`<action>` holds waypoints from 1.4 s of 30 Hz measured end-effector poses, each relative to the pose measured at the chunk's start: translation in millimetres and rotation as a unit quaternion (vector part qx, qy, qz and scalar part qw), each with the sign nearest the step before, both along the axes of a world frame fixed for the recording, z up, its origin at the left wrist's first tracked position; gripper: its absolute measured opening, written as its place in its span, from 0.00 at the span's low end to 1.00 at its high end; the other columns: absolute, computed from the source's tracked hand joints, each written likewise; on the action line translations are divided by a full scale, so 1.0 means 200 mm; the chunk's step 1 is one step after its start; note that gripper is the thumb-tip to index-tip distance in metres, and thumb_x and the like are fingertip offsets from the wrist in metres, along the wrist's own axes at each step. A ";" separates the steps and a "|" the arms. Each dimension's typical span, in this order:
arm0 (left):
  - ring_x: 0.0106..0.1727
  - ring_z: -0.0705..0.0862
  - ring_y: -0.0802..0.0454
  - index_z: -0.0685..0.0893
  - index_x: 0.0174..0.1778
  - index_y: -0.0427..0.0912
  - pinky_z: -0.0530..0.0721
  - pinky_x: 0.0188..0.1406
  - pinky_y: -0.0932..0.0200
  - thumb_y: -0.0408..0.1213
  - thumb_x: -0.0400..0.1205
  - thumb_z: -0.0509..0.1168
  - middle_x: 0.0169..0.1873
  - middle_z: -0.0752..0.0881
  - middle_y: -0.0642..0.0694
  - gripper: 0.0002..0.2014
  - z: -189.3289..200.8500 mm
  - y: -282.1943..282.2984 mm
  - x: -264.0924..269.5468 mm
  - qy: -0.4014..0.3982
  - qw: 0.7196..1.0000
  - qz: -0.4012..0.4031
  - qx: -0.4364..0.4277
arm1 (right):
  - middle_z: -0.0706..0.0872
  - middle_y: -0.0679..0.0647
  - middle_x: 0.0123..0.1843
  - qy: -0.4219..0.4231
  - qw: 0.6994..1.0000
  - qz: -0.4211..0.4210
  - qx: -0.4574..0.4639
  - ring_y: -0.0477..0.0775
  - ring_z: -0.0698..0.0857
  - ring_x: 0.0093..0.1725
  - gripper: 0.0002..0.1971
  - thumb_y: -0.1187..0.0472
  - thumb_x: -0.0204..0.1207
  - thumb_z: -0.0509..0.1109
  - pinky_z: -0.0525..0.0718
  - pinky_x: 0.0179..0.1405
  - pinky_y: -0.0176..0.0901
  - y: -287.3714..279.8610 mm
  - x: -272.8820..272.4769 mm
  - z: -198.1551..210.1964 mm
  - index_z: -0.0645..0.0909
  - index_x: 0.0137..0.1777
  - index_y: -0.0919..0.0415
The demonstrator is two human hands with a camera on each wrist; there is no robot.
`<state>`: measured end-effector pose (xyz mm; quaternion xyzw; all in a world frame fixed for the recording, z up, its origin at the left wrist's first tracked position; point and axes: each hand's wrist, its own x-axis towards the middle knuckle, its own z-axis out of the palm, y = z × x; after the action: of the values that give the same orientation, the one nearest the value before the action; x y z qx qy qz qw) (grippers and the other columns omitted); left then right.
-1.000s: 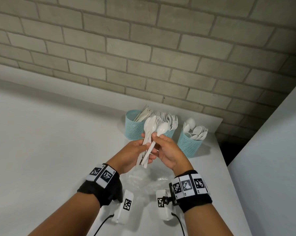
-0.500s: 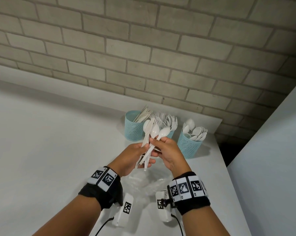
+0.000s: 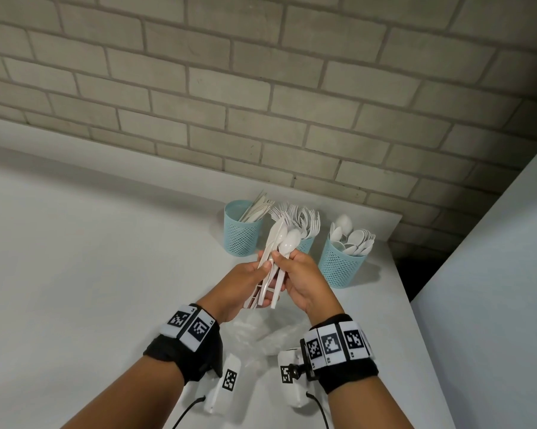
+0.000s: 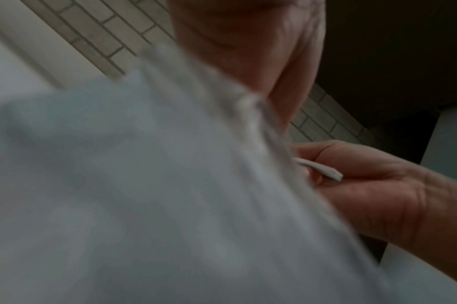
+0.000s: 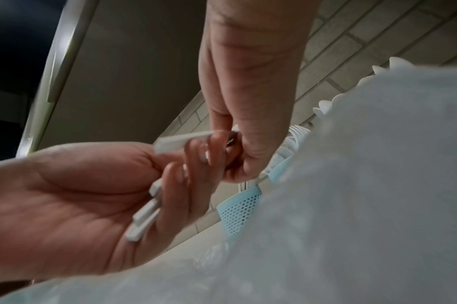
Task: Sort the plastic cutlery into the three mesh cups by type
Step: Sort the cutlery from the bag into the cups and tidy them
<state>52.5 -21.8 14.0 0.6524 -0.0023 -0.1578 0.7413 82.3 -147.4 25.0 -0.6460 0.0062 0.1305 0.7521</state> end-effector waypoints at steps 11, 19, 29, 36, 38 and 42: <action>0.32 0.84 0.58 0.84 0.54 0.41 0.82 0.34 0.66 0.44 0.87 0.56 0.38 0.87 0.48 0.15 -0.01 -0.03 0.01 0.015 0.999 -0.003 0.038 | 0.87 0.58 0.40 -0.022 0.994 -0.101 -0.023 0.54 0.87 0.40 0.08 0.66 0.83 0.61 0.86 0.46 0.47 -0.03 0.04 -0.01 0.80 0.53 0.67; 0.26 0.77 0.59 0.82 0.57 0.43 0.69 0.25 0.68 0.44 0.87 0.54 0.40 0.88 0.47 0.14 -0.01 0.01 0.01 0.003 0.998 -0.018 0.066 | 0.73 0.50 0.32 -0.090 0.946 -0.308 0.045 0.44 0.70 0.25 0.06 0.63 0.85 0.58 0.72 0.26 0.36 -0.22 0.19 0.19 0.73 0.47 0.55; 0.25 0.64 0.58 0.84 0.53 0.42 0.61 0.22 0.68 0.43 0.87 0.53 0.32 0.77 0.49 0.15 -0.02 0.02 0.03 -0.010 0.997 -0.012 0.080 | 0.81 0.48 0.41 -0.240 0.882 -0.404 0.044 0.44 0.81 0.40 0.06 0.62 0.84 0.61 0.82 0.51 0.38 -0.47 0.41 0.31 0.75 0.46 0.51; 0.25 0.64 0.59 0.84 0.55 0.39 0.61 0.21 0.69 0.45 0.87 0.54 0.31 0.75 0.50 0.16 0.00 0.05 0.04 -0.005 0.997 0.001 0.074 | 0.86 0.47 0.43 -0.201 0.916 -0.344 -0.051 0.45 0.85 0.46 0.13 0.70 0.76 0.69 0.81 0.57 0.44 -0.51 0.47 0.17 0.77 0.45 0.49; 0.24 0.64 0.59 0.84 0.54 0.39 0.61 0.21 0.70 0.45 0.87 0.54 0.30 0.75 0.50 0.16 0.00 0.06 0.04 -0.002 0.997 0.008 0.074 | 0.85 0.47 0.43 -0.203 0.916 -0.344 -0.022 0.43 0.85 0.45 0.16 0.74 0.75 0.67 0.81 0.55 0.40 -0.52 0.47 0.17 0.73 0.52 0.51; 0.24 0.64 0.59 0.84 0.53 0.39 0.61 0.21 0.70 0.44 0.87 0.54 0.29 0.74 0.50 0.16 0.00 0.05 0.04 0.002 0.997 0.012 0.074 | 0.82 0.48 0.42 -0.226 0.907 -0.350 -0.059 0.46 0.83 0.44 0.18 0.72 0.77 0.66 0.80 0.54 0.36 -0.52 0.49 0.19 0.70 0.60 0.52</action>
<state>60.6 -11.2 13.8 0.7049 0.0191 -0.1499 0.6930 181.2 -252.3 62.9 -0.6576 0.0693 -0.2917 0.6911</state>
